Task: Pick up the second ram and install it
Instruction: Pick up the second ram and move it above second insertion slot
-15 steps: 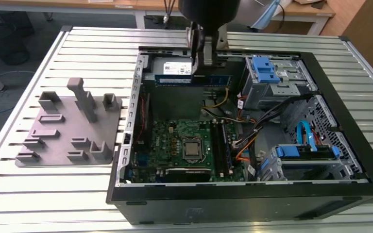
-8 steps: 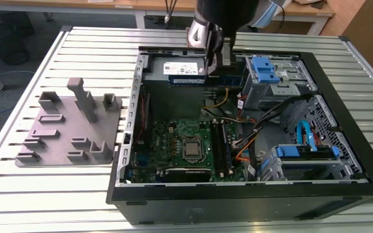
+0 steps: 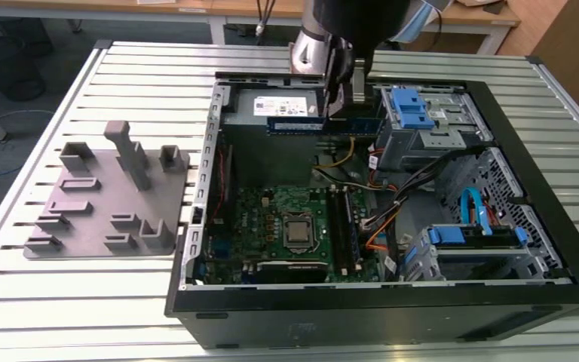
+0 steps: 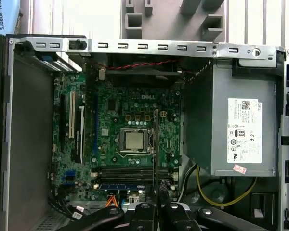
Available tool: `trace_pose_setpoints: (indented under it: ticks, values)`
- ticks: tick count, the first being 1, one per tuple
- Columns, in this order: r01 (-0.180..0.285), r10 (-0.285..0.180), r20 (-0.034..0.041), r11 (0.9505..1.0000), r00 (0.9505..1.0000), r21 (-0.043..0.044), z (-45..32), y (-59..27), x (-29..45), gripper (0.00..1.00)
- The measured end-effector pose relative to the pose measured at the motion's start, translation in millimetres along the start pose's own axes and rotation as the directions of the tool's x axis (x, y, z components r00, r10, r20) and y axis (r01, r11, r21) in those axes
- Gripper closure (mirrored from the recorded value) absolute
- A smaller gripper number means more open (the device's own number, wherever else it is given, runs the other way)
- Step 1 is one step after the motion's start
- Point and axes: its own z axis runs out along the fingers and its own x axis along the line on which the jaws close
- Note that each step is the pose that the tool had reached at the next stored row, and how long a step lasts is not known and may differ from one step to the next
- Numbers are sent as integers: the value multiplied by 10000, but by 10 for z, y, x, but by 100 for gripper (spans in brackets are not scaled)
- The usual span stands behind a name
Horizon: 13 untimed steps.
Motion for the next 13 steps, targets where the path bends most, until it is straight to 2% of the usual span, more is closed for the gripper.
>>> trace_pose_setpoints:
  ticks: [8,13]
  values:
    - [0,0,11,10000,10000,-9,127,-72,6,86]
    - [1,-1,11,10000,10000,-9,218,-78,26,86]
